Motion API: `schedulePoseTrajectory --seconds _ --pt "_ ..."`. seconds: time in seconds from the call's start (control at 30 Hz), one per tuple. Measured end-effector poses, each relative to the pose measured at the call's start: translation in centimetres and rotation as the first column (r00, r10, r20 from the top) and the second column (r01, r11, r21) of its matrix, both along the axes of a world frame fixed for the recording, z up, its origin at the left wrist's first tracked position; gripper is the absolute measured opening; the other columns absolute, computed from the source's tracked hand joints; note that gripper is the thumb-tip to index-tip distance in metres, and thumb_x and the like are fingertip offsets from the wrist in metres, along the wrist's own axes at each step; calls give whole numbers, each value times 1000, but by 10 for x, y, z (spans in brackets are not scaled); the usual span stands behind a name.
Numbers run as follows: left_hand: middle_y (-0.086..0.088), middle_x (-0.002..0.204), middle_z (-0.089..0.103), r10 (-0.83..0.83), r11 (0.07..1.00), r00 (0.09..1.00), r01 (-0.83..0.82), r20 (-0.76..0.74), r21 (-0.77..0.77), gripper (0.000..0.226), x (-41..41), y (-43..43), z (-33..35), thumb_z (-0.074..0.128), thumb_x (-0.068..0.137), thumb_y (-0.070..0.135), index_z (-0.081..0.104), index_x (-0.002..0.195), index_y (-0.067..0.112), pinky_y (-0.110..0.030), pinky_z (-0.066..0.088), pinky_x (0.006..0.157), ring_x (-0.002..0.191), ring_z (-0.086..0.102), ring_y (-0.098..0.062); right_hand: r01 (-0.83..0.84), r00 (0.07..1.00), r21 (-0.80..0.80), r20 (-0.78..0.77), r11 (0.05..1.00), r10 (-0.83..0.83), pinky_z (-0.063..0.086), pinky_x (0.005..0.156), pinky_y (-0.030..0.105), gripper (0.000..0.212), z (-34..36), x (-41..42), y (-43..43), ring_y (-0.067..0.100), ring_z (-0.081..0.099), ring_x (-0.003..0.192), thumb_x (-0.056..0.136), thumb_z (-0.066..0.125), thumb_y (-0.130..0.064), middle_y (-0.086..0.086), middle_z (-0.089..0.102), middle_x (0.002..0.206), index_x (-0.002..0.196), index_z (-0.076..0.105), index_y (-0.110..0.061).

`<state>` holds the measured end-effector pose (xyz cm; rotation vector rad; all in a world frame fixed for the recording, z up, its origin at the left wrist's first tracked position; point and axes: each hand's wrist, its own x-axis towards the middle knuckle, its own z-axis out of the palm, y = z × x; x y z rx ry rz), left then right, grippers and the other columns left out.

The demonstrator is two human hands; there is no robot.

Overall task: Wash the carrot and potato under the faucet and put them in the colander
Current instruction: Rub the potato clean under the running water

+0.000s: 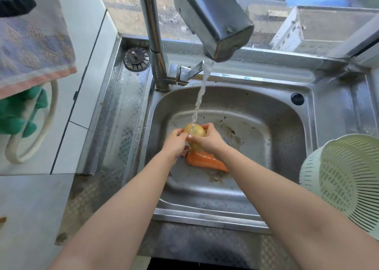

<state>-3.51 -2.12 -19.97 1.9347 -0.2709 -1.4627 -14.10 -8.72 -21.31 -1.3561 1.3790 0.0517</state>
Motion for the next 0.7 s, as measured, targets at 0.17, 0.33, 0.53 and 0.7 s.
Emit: schedulePoseTrajectory --seconds 0.17,0.33,0.53,0.7 --pt "-14 94 59 22 998 996 -28 91 63 20 1 -3 -28 42 96 11 60 105 8 -43 53 81 79 56 -28 -169 983 -122 -95 978 158 44 102 39 65 -30 8 -8 34 51 120 79 75 -31 17 45 133 136 45 -20" --pt "-18 95 57 -15 994 993 2 116 112 19 3 -2 -50 39 95 12 57 93 8 -48 53 87 84 55 -29 -267 960 -154 -130 951 248 39 98 34 70 -48 14 -6 34 50 122 83 73 -36 16 41 136 142 42 -17" --pt "-17 93 51 -58 990 997 51 57 131 16 4 3 -44 38 96 13 53 97 10 -31 43 66 85 49 -26 -325 941 -127 -142 937 307 39 101 33 64 -48 13 -5 32 48 128 88 67 -24 16 46 144 145 39 -12" --pt "-11 85 58 -87 991 977 65 197 114 25 12 2 -35 38 70 32 58 80 20 -35 46 73 79 54 -25 -203 979 -200 -50 959 197 45 97 36 44 -12 14 -17 24 56 118 95 55 -21 10 56 139 138 49 -11"
